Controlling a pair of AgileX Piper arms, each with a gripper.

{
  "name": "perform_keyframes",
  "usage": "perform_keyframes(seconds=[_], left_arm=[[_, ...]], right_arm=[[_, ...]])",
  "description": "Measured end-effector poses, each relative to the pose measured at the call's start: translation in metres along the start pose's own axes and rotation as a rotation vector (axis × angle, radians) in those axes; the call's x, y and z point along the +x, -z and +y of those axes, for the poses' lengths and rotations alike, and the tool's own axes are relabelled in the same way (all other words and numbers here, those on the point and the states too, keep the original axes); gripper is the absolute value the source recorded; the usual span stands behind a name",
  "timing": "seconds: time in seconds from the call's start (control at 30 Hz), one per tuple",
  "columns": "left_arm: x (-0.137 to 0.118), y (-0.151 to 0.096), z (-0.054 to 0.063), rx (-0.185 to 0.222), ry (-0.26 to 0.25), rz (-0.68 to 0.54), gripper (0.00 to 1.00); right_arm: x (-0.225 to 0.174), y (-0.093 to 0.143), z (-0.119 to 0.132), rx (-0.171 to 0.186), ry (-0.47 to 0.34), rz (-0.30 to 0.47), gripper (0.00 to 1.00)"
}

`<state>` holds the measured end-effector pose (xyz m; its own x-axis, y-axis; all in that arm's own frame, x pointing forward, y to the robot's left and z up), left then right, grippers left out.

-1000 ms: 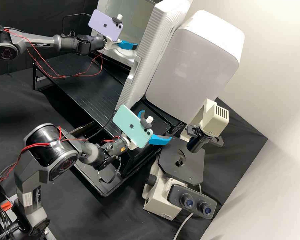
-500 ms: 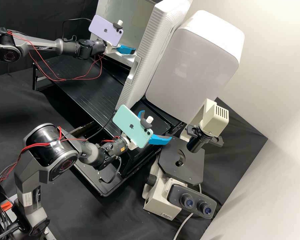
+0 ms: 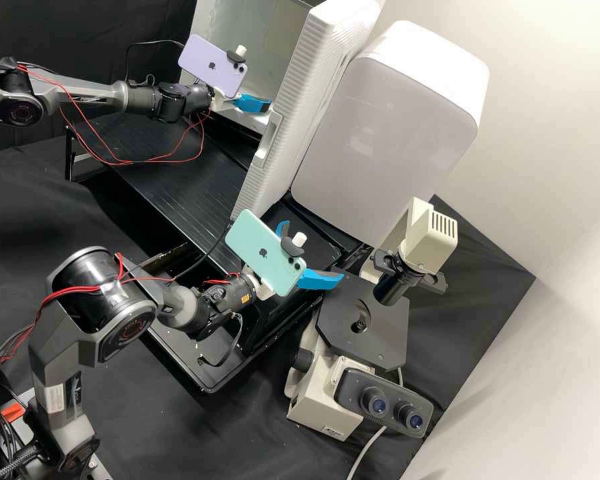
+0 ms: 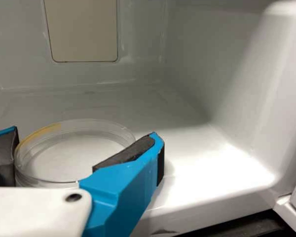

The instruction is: Place the petri dish in the incubator

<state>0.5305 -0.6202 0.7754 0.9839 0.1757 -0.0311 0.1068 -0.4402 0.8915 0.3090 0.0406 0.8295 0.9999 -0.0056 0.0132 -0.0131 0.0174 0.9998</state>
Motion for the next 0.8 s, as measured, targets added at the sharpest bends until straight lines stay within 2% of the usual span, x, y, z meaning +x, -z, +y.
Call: perform_keyframes(seconds=[0.3, 0.8], left_arm=[[0.0044, 0.0016, -0.0096, 0.025, 0.013, 0.006, 1.00], [0.0043, 0.0016, -0.0093, 0.029, 0.013, 0.005, 1.00]], right_arm=[[0.0000, 0.0000, 0.0000, 0.000, 0.000, 0.000, 1.00], [0.0000, 0.0000, 0.0000, 0.000, 0.000, 0.000, 1.00]])
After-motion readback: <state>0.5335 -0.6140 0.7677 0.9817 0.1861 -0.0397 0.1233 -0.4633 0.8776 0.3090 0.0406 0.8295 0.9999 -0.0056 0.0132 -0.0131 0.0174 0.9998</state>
